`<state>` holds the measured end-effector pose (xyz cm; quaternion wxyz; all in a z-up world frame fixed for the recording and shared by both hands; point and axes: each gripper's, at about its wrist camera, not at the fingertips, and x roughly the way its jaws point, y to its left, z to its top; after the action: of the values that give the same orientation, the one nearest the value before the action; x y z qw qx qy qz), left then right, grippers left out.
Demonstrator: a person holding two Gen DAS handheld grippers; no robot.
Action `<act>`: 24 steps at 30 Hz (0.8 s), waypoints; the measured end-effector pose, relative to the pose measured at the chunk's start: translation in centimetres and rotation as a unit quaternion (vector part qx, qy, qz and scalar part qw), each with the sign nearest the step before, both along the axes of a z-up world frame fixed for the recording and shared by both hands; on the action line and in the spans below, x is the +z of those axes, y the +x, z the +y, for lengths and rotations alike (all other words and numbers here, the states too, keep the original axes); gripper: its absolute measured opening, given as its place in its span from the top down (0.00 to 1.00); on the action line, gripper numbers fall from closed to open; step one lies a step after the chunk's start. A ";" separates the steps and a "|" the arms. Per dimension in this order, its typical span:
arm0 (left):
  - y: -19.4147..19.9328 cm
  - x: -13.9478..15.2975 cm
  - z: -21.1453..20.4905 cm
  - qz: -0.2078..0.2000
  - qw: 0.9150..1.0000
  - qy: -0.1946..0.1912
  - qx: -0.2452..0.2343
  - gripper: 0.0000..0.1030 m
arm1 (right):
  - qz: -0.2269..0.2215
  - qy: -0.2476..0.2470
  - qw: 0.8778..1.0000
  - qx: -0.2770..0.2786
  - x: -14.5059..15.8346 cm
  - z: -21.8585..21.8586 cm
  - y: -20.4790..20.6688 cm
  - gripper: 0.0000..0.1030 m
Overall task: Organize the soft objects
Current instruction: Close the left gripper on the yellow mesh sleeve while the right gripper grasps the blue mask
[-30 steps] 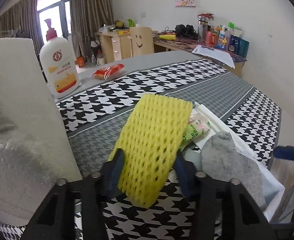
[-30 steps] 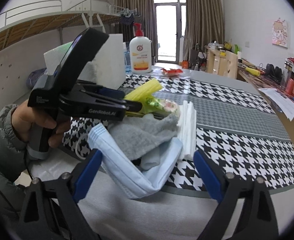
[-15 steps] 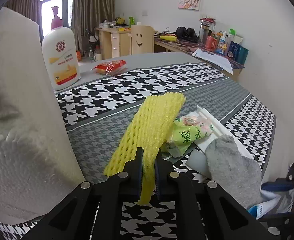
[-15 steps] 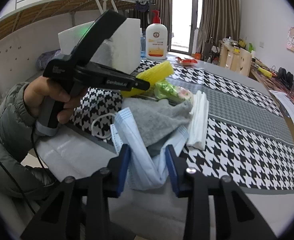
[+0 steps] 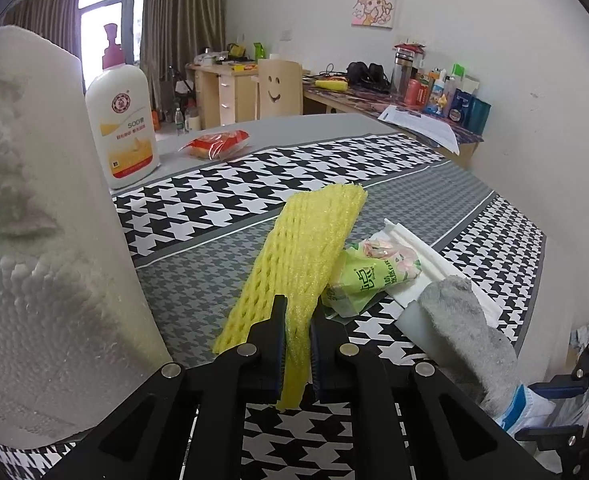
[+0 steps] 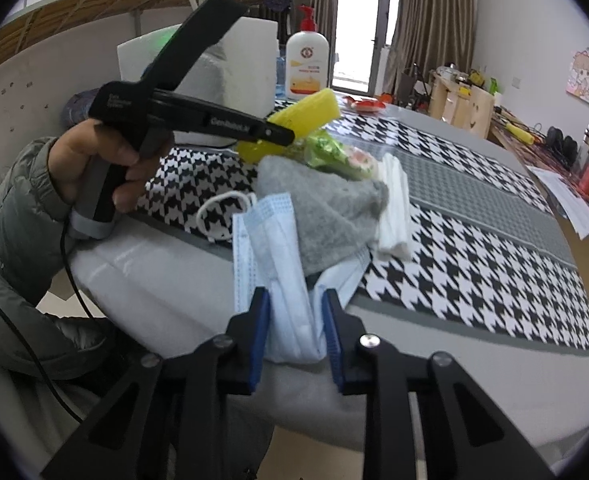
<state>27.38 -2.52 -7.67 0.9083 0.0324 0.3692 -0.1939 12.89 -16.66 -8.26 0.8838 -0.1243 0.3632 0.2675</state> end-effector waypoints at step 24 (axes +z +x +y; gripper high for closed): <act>-2.2 6.2 0.9 -0.065 0.998 -0.016 0.010 0.91 | -0.024 0.121 0.992 -0.017 7.5 -2.3 4.2 0.91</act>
<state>25.22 -1.61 -1.51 0.9328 0.0270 0.3063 -0.1880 17.10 -18.93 -0.77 0.9054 -0.0165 0.3084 0.2912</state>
